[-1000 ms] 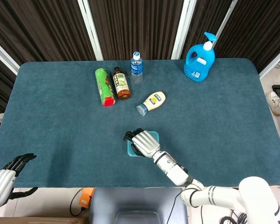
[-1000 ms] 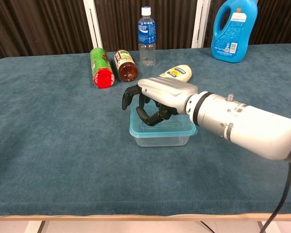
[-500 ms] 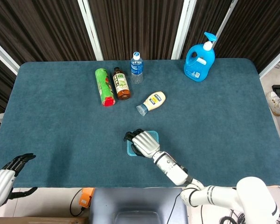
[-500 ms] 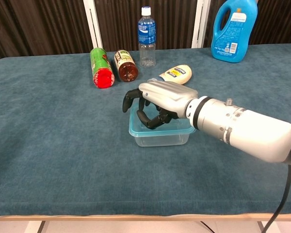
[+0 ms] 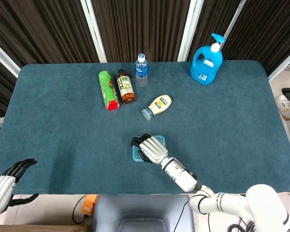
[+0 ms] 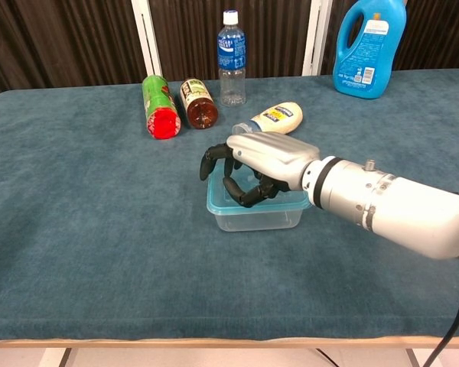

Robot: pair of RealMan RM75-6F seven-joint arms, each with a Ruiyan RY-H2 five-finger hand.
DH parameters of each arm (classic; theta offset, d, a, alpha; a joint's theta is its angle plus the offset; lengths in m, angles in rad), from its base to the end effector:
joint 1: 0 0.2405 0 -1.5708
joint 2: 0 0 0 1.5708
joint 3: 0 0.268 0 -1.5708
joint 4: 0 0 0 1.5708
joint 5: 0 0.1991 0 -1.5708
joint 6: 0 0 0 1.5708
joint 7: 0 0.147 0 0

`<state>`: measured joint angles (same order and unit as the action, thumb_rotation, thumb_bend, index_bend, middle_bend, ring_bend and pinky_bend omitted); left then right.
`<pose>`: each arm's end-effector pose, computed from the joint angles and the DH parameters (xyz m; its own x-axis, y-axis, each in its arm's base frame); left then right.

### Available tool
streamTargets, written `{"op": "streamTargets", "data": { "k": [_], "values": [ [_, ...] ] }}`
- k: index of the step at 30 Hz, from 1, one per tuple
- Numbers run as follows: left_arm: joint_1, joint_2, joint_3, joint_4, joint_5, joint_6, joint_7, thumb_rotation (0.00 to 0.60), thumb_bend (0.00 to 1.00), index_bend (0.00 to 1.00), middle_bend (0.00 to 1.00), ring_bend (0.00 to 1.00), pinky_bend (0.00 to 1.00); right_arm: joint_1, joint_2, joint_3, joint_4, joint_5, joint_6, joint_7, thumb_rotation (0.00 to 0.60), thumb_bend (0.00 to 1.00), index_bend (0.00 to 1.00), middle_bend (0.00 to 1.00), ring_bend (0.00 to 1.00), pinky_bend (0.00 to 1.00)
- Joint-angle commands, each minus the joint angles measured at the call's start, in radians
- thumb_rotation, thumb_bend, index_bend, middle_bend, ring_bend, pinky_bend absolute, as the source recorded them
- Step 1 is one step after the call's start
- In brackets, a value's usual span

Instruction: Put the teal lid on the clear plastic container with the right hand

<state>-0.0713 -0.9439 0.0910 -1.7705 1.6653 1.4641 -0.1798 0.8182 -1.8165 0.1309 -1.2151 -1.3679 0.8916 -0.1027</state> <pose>-0.2910 0.1471 0.1865 0.2575 0.1869 0.9480 0.9645 -0.1090 -0.2405 -0.1117 -0.3324 -0.0955 0.4160 -0.3333 0.8461 -0.8005 -0.5756 0.1668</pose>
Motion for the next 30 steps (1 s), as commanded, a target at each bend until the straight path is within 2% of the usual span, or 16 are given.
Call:
{"op": "streamTargets", "data": {
  "k": [1,6,10,19,27,30],
  "values": [
    [0.000,0.000,-0.001,0.001,-0.001,0.000,-0.001,0.600,0.36,0.19,0.15,0.15,0.29,-0.002,0.002,0.002,0.001,-0.007,0.012,0.002,0.600,0.80,0.45,0.38,0.40,0.40],
    [0.001,0.000,-0.001,0.002,0.000,0.002,-0.003,0.600,0.36,0.19,0.15,0.15,0.30,-0.016,0.020,0.011,-0.028,-0.056,0.090,0.015,0.600,0.80,0.45,0.38,0.40,0.40],
    [0.001,-0.001,0.000,0.001,0.002,0.003,-0.001,0.600,0.36,0.19,0.15,0.15,0.29,-0.033,0.065,-0.003,-0.078,-0.115,0.155,0.020,0.600,0.80,0.45,0.38,0.40,0.40],
    [-0.001,-0.001,0.001,-0.004,0.003,-0.002,0.010,0.600,0.37,0.19,0.15,0.15,0.29,-0.097,0.216,-0.101,-0.217,-0.214,0.220,0.062,0.600,0.80,0.45,0.38,0.40,0.40],
    [0.000,-0.003,0.000,-0.005,0.002,-0.001,0.015,0.600,0.36,0.19,0.15,0.15,0.30,-0.135,0.288,-0.154,-0.251,-0.254,0.240,0.075,0.600,0.80,0.44,0.38,0.40,0.40],
    [0.002,-0.002,-0.001,-0.003,0.001,0.004,0.012,0.600,0.36,0.19,0.15,0.15,0.29,-0.171,0.327,-0.175,-0.274,-0.268,0.278,0.043,0.600,0.80,0.43,0.38,0.39,0.38]
  ]
}}
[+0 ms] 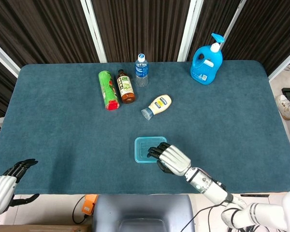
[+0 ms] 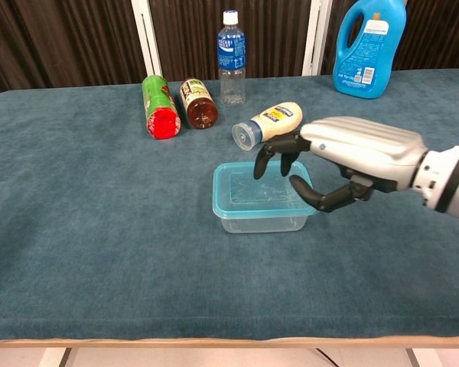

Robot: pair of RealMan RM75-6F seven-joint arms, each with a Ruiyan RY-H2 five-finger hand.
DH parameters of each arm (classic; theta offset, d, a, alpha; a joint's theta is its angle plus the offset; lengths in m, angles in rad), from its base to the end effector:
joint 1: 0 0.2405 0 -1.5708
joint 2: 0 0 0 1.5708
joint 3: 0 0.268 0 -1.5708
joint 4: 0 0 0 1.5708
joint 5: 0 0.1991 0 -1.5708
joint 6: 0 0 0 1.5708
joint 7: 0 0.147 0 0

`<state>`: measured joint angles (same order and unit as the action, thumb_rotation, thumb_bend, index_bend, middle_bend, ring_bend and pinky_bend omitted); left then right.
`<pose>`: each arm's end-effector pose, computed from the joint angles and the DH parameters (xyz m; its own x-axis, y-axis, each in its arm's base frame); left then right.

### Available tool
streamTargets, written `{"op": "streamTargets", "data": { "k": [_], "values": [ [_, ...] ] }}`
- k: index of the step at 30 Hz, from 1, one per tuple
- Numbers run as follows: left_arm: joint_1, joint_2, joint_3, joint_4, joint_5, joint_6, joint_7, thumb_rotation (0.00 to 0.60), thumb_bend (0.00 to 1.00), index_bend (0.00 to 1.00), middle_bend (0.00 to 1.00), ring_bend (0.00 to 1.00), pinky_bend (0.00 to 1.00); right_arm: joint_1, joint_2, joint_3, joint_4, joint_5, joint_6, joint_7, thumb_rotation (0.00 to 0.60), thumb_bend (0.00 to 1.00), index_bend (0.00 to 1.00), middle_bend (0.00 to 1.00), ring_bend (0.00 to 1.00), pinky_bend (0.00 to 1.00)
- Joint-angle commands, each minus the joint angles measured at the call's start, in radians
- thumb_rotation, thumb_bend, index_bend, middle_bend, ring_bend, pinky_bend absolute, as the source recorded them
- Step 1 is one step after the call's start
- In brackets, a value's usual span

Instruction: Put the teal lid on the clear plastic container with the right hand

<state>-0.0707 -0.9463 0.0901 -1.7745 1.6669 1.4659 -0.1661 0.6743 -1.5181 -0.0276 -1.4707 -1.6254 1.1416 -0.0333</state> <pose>-0.2897 0.1471 0.1857 0.2647 0.1836 0.9467 0.9624 -0.1130 -0.2471 -0.1557 -0.2861 -0.0073 0.4243 -0.2217 0.8780 -0.7214 -0.6687 0.1798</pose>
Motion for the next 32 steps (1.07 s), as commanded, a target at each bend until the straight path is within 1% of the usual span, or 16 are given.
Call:
{"op": "streamTargets", "data": {
  "k": [1,3,5,7,10,11,13,16,19,22,27,32],
  "values": [
    [0.002,0.000,-0.001,0.001,-0.001,0.003,-0.003,0.600,0.36,0.19,0.15,0.15,0.30,-0.042,0.042,-0.022,-0.029,-0.011,0.044,-0.045,0.600,0.80,0.42,0.38,0.38,0.37],
    [0.003,0.000,-0.001,0.003,-0.001,0.006,-0.005,0.600,0.36,0.19,0.15,0.15,0.29,-0.090,0.073,-0.034,-0.055,-0.002,0.095,-0.108,0.600,0.79,0.39,0.37,0.35,0.34],
    [0.004,0.000,-0.003,0.004,-0.005,0.008,-0.007,0.600,0.36,0.19,0.15,0.15,0.29,-0.150,0.105,-0.050,-0.083,0.017,0.152,-0.182,0.600,0.75,0.36,0.35,0.31,0.31],
    [0.005,-0.001,-0.005,0.006,-0.009,0.009,-0.005,0.600,0.36,0.19,0.15,0.15,0.29,-0.208,0.134,-0.064,-0.105,0.046,0.199,-0.244,0.600,0.67,0.33,0.31,0.27,0.27],
    [0.005,-0.004,-0.008,0.005,-0.019,0.007,0.006,0.600,0.36,0.19,0.15,0.15,0.30,-0.301,0.190,-0.081,-0.153,0.127,0.261,-0.335,0.600,0.47,0.25,0.22,0.15,0.15],
    [0.005,-0.006,-0.009,0.004,-0.022,0.005,0.011,0.600,0.36,0.19,0.15,0.15,0.30,-0.323,0.203,-0.083,-0.163,0.145,0.278,-0.347,0.600,0.42,0.21,0.18,0.11,0.10],
    [0.005,-0.009,-0.012,-0.001,-0.030,0.001,0.030,0.600,0.37,0.19,0.15,0.15,0.30,-0.372,0.232,-0.084,-0.170,0.178,0.320,-0.340,0.600,0.36,0.15,0.11,0.05,0.03],
    [0.005,-0.015,-0.015,-0.009,-0.039,-0.003,0.063,0.600,0.36,0.19,0.15,0.15,0.29,-0.427,0.262,-0.074,-0.158,0.200,0.373,-0.280,0.600,0.33,0.05,0.03,0.00,0.00],
    [0.006,-0.021,-0.019,-0.018,-0.051,-0.008,0.096,0.600,0.36,0.19,0.15,0.15,0.29,-0.470,0.270,-0.059,-0.120,0.209,0.415,-0.228,0.600,0.32,0.00,0.00,0.00,0.00],
    [0.006,-0.028,-0.023,-0.026,-0.064,-0.012,0.130,0.600,0.36,0.19,0.15,0.15,0.29,-0.492,0.282,-0.053,-0.101,0.217,0.415,-0.202,0.600,0.32,0.00,0.00,0.00,0.00],
    [0.005,-0.037,-0.031,-0.036,-0.085,-0.022,0.169,0.600,0.36,0.19,0.15,0.15,0.29,-0.500,0.314,-0.042,-0.124,0.220,0.377,-0.161,0.600,0.33,0.00,0.00,0.00,0.00],
    [0.005,-0.039,-0.032,-0.038,-0.085,-0.022,0.173,0.600,0.36,0.19,0.15,0.15,0.30,-0.513,0.314,-0.032,-0.125,0.199,0.379,-0.155,0.600,0.33,0.00,0.00,0.00,0.00]
  ]
}}
